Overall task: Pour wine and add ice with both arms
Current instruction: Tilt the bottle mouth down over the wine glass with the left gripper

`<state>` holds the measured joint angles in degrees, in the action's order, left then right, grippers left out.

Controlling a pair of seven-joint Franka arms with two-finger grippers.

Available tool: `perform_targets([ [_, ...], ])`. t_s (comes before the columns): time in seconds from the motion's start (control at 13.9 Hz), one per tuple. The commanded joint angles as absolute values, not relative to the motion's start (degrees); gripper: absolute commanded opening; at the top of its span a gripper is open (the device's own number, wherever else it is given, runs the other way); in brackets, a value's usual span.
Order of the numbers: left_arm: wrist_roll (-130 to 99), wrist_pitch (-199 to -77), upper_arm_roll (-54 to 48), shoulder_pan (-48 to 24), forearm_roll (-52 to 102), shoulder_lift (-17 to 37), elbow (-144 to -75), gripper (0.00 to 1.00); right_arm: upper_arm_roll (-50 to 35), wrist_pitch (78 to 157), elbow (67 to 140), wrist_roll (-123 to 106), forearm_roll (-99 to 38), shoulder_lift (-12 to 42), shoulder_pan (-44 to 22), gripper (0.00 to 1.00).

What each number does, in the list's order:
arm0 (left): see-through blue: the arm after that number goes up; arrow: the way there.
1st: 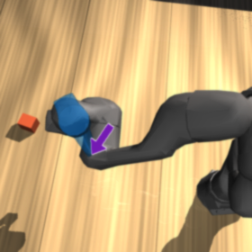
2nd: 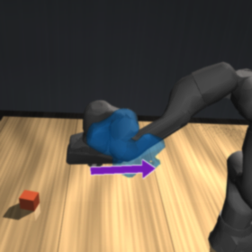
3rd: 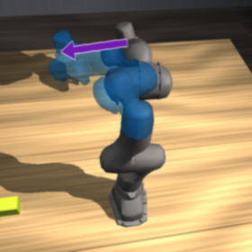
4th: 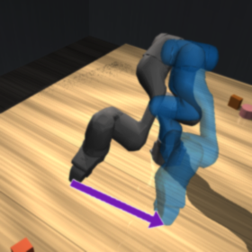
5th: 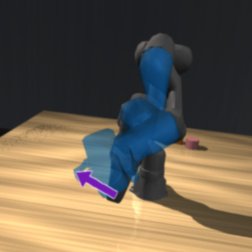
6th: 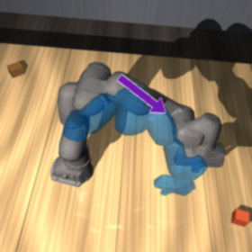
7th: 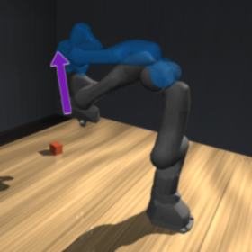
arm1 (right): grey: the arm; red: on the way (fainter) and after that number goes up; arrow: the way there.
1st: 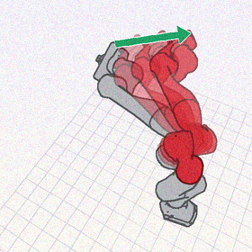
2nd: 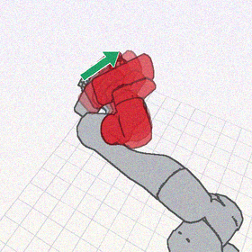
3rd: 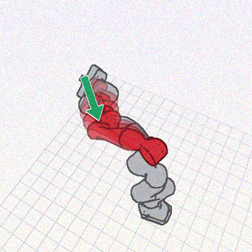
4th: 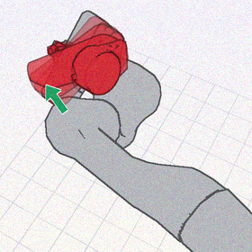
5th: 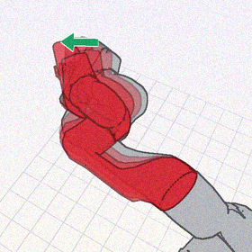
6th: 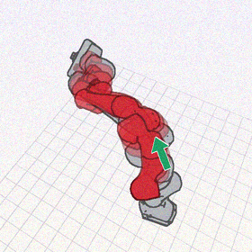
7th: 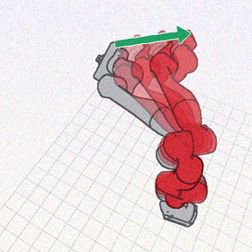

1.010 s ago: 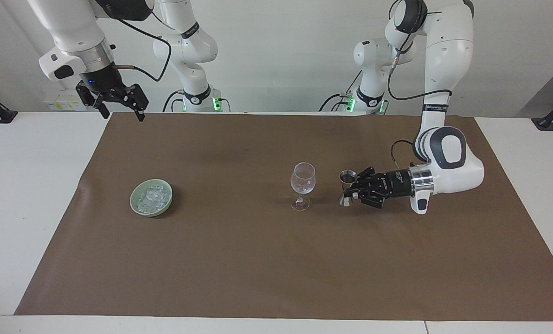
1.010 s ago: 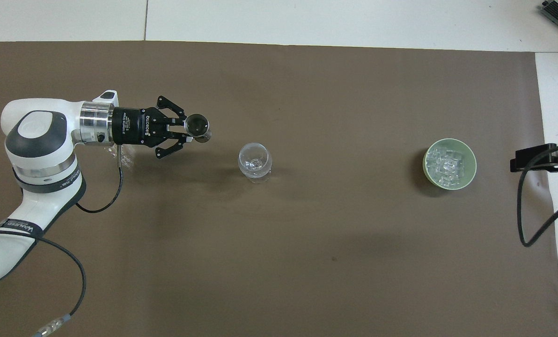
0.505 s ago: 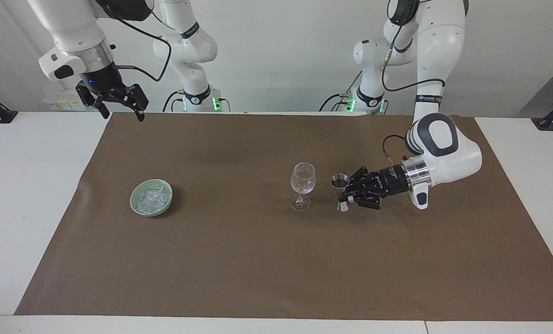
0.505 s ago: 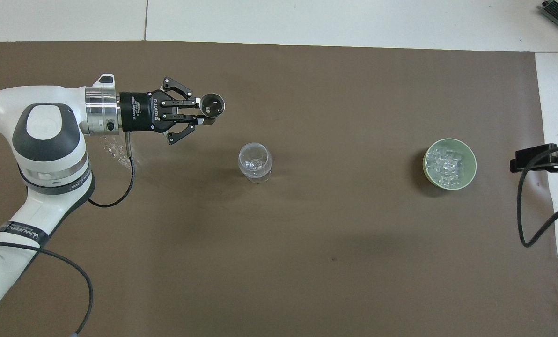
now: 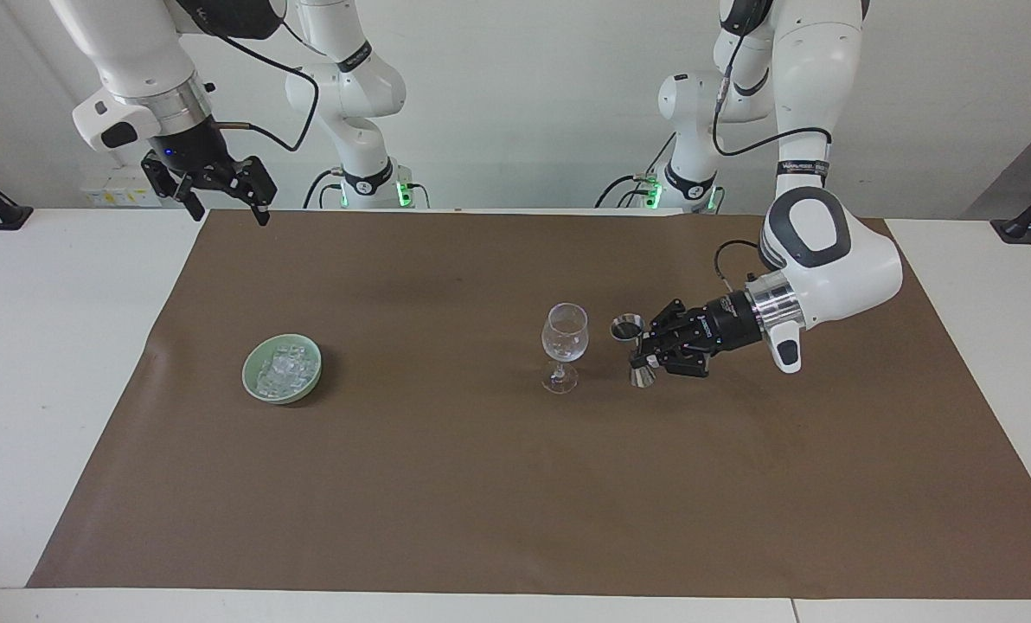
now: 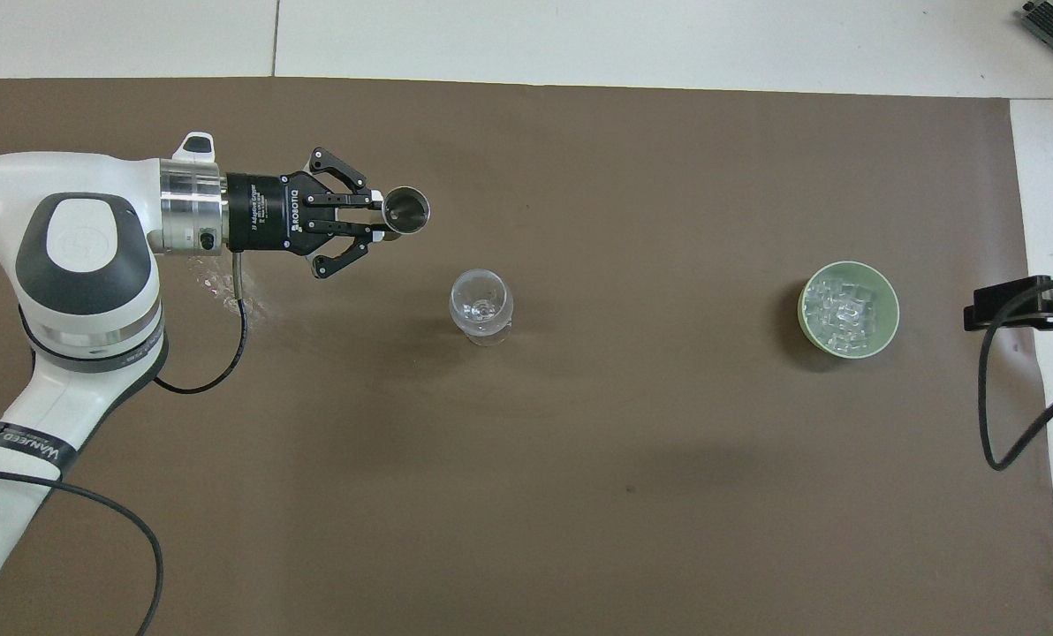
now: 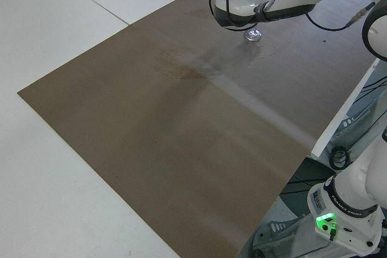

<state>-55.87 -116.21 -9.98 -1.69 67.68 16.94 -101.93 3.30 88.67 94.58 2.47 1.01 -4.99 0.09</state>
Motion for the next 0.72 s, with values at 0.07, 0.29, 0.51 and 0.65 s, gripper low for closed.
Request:
perform_targets([
  [0.07, -56.51, -117.69, -9.32, -3.86, 65.48, 14.42, -103.62, 0.0, 3.43, 87.89, 95.27, 1.67, 0.26, -6.06, 0.62, 1.0],
  [0.29, -56.43, -119.09, -9.23, -4.74, 63.46, 14.06, -103.62, 0.0, 3.43, 87.89, 95.27, 1.58, 0.26, -6.06, 0.62, 1.0],
  [0.51, -56.25, -120.4, -9.23, -5.18, 63.28, 13.8, -103.54, 0.0, 3.51, 87.89, 95.27, 1.58, 0.26, -6.06, 0.7, 1.0],
  [0.65, -56.34, -121.2, -9.23, -5.45, 62.5, 13.71, -103.54, 0.0, 3.52, 87.89, 95.27, 1.5, 0.26, -6.06, 0.88, 1.0],
])
